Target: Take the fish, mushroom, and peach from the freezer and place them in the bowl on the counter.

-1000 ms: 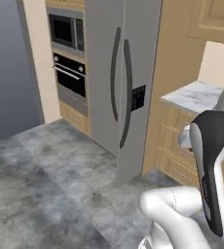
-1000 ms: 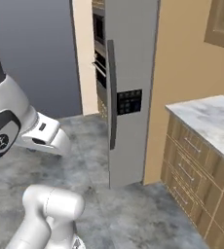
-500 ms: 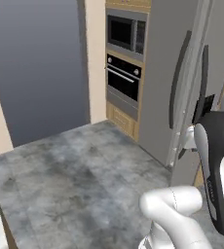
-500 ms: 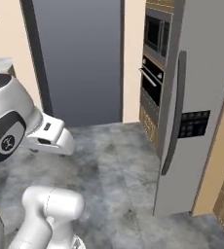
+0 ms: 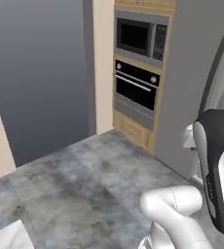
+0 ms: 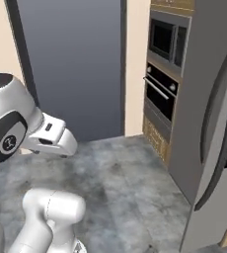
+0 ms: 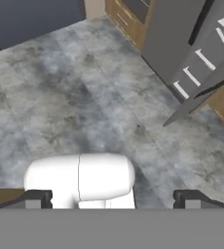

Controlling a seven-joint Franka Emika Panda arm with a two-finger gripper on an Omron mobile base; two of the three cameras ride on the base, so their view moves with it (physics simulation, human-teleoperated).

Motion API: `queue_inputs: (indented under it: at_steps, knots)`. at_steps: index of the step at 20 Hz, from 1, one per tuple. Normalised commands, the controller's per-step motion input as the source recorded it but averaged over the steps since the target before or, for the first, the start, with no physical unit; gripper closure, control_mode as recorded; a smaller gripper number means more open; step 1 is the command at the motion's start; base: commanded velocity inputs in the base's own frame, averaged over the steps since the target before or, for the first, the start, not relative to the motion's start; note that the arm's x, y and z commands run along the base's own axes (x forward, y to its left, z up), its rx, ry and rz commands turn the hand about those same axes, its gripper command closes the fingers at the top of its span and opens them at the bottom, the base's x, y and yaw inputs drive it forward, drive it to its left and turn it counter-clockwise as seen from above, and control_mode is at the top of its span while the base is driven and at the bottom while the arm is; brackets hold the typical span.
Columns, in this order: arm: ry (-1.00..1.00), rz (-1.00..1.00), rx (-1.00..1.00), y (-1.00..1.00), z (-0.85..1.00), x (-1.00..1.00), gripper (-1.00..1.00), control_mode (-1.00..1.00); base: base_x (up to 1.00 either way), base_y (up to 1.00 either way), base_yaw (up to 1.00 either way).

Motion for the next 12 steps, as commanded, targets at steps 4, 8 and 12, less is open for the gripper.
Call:
queue_inputs:
  at_steps: [4,8,12]
  knots:
    - [0.00,0.00,0.00,0.00,0.00,0.00,-1.00,1.00,0.93,0.25,-0.54]
    - [0.00,0.00,0.00,0.00,0.00,0.00,-1.00,1.00,0.78,0.26,-0.61]
    - [0.00,0.00,0.00,0.00,0.00,0.00,-1.00,1.00,0.62,0.29,-0.69]
